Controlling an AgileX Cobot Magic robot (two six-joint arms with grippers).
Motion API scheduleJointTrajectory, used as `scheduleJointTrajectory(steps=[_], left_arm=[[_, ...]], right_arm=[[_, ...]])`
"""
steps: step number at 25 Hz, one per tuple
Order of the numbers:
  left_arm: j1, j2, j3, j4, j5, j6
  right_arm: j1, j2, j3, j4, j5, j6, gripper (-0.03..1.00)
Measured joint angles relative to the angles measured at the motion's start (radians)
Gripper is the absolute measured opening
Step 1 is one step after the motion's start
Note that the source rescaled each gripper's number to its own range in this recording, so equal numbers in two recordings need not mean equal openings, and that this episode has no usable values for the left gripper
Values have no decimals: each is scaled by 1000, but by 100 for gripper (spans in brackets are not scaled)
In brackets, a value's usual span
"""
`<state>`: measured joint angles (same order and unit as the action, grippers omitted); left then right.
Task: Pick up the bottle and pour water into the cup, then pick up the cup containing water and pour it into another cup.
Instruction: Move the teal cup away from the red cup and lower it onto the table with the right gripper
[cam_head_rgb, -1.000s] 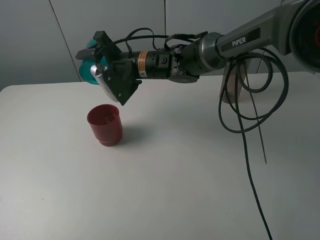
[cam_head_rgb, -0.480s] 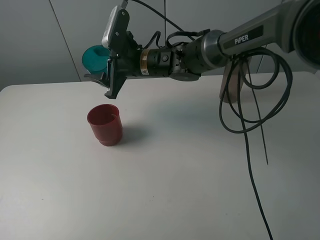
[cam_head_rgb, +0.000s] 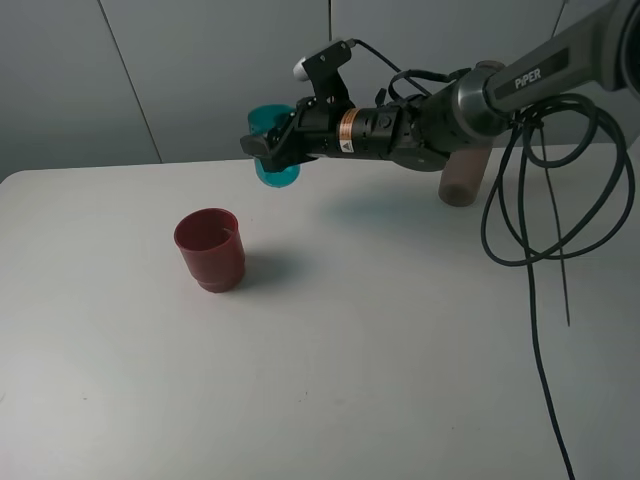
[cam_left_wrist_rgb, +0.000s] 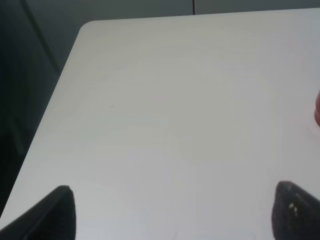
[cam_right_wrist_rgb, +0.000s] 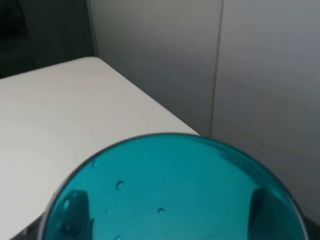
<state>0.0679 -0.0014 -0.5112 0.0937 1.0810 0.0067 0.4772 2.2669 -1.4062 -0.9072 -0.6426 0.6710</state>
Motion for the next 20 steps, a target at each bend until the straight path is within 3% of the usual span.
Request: scheduleJointTrajectory(steps=[3,11,20], left_arm=[[0,0,0,0,0,-7],[0,0,0,0,0,-7],[0,0,0,0,0,-7]], right_arm=[[-17,11,4,23,5,-36,8],[-19,121,4,220,-24,-234,8],[-19,174,4,266,-42,-305,8]])
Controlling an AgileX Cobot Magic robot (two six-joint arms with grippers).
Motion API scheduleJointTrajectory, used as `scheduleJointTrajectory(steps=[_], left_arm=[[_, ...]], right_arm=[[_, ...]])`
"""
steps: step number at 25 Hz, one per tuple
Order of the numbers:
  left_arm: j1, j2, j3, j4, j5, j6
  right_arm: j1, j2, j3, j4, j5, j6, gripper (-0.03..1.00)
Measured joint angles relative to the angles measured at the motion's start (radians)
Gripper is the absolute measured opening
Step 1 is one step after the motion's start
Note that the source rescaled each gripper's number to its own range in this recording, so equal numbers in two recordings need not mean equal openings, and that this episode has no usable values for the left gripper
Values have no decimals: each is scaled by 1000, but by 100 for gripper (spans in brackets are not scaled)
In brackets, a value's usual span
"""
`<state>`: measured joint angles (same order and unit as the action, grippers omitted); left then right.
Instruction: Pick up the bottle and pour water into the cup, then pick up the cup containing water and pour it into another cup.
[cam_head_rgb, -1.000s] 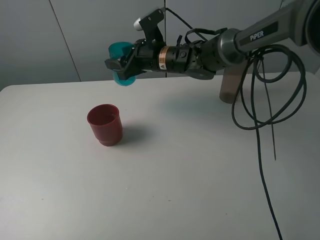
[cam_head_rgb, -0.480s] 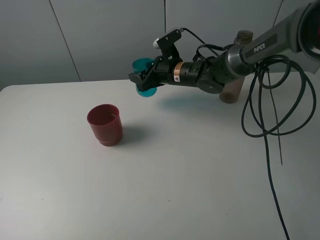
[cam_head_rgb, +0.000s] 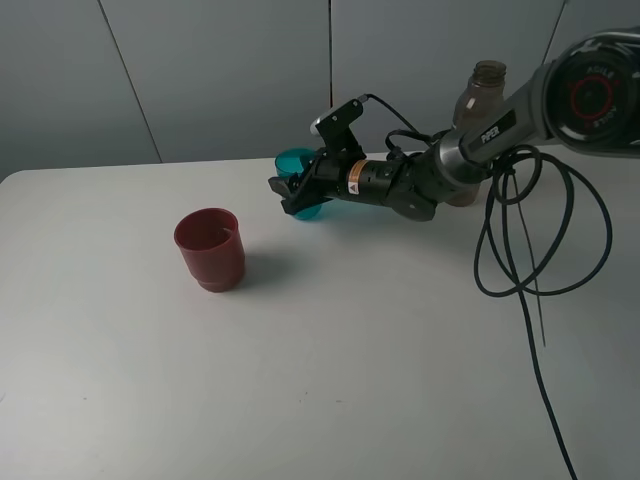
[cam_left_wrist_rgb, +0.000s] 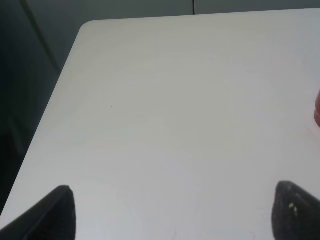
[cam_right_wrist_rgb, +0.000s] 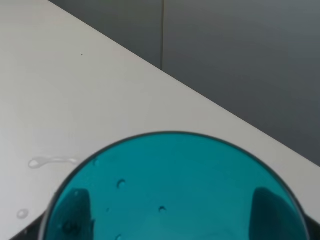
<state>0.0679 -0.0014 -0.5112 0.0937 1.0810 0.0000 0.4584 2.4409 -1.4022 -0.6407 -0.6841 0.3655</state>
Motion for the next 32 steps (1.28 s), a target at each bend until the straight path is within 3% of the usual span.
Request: scheduleJointTrajectory(steps=[8,9,11,12,14,26,32], left_arm=[[0,0,0,0,0,0],[0,0,0,0,0,0],[0,0,0,0,0,0],[0,0,0,0,0,0],[0,0,0,0,0,0],[0,0,0,0,0,0],[0,0,0,0,0,0]], right_arm=[[0,2,0,0,-7,-6,8],[0,2,0,0,-10,-6,13],[0,2,0,0,-13,1,75],[0,2,0,0,-14,8,88],[0,2,0,0,-14,25,97],[0,-122,144,2,41,41,99],[0,-244,276,35,47,-36,99]])
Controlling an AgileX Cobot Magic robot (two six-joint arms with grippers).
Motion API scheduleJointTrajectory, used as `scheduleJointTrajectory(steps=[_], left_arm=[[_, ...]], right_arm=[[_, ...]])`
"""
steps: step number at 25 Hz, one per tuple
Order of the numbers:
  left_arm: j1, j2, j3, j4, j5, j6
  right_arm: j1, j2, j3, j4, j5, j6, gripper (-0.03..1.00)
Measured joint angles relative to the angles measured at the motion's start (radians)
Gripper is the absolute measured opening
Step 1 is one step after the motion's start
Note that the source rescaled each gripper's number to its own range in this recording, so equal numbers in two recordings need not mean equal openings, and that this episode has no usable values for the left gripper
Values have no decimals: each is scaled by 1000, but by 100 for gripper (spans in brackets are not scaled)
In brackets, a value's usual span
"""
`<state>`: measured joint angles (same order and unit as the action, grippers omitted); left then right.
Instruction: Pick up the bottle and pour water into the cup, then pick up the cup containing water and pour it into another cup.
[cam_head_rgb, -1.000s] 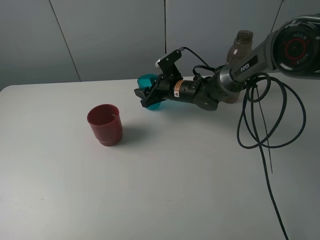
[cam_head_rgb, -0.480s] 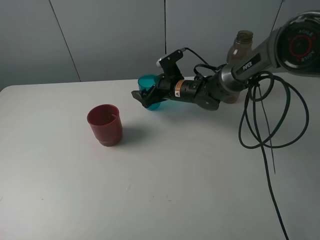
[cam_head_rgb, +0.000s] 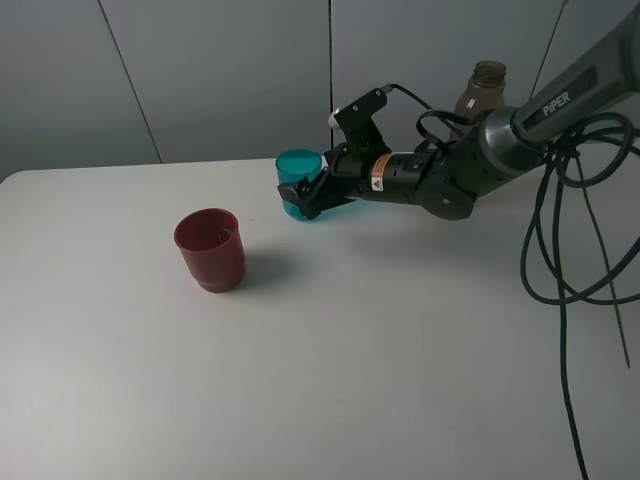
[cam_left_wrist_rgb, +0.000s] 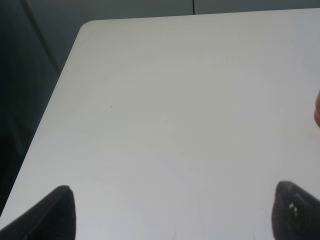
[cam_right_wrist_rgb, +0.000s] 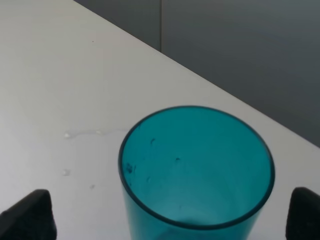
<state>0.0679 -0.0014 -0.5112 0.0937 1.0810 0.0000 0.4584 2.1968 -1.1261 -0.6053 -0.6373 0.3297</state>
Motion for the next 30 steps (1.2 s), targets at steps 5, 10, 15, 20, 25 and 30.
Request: scheduleJointTrajectory(steps=[5,10,15,20,25,30], left_arm=[[0,0,0,0,0,0],[0,0,0,0,0,0],[0,0,0,0,0,0],[0,0,0,0,0,0],[0,0,0,0,0,0],[0,0,0,0,0,0]], right_arm=[[-17,-173,70,19,23,-14,99],[-17,-425,76,62,246,3,99],[-13,-692,76,182,657,-5,99],[-11,-923,76,314,1075,-133,99],[-11,-1142,153,439,1295,-295,99],[-11,-1410,331,568,1364,-398,99]])
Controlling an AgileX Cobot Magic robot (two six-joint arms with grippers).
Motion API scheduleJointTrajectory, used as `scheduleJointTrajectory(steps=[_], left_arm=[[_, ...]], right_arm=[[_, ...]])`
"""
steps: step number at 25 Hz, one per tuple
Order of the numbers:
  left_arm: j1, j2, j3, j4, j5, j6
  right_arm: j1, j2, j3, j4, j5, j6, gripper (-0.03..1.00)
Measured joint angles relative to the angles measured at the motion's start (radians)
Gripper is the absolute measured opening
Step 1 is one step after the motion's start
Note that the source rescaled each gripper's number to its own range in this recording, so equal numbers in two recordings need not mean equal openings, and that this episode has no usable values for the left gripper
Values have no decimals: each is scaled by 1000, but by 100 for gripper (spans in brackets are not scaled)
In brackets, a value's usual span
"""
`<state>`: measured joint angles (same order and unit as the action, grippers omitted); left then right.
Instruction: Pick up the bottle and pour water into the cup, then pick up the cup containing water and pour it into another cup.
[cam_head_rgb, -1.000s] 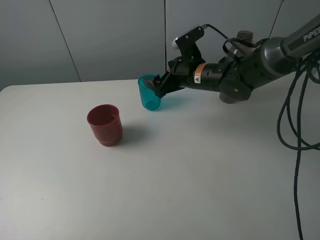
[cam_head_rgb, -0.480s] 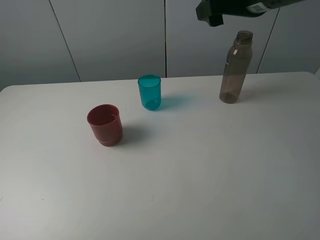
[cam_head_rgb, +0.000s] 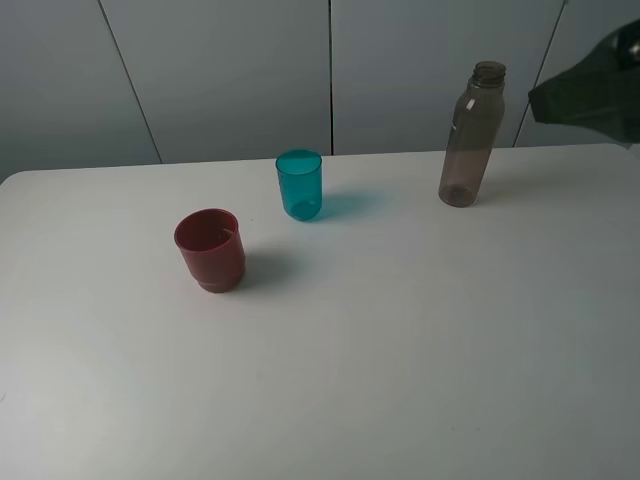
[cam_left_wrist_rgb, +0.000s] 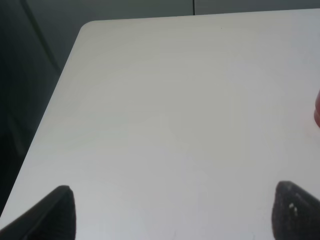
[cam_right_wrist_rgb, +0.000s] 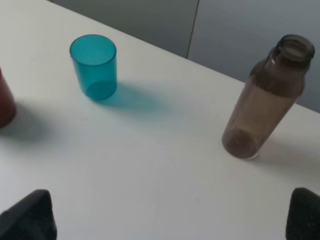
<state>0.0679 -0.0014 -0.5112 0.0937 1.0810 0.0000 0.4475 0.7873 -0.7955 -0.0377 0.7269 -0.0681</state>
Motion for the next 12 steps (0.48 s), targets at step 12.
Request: scheduleJointTrajectory(steps=[12], left_arm=[[0,0,0,0,0,0]], right_arm=[[0,-507,177,100,317,-44,99]])
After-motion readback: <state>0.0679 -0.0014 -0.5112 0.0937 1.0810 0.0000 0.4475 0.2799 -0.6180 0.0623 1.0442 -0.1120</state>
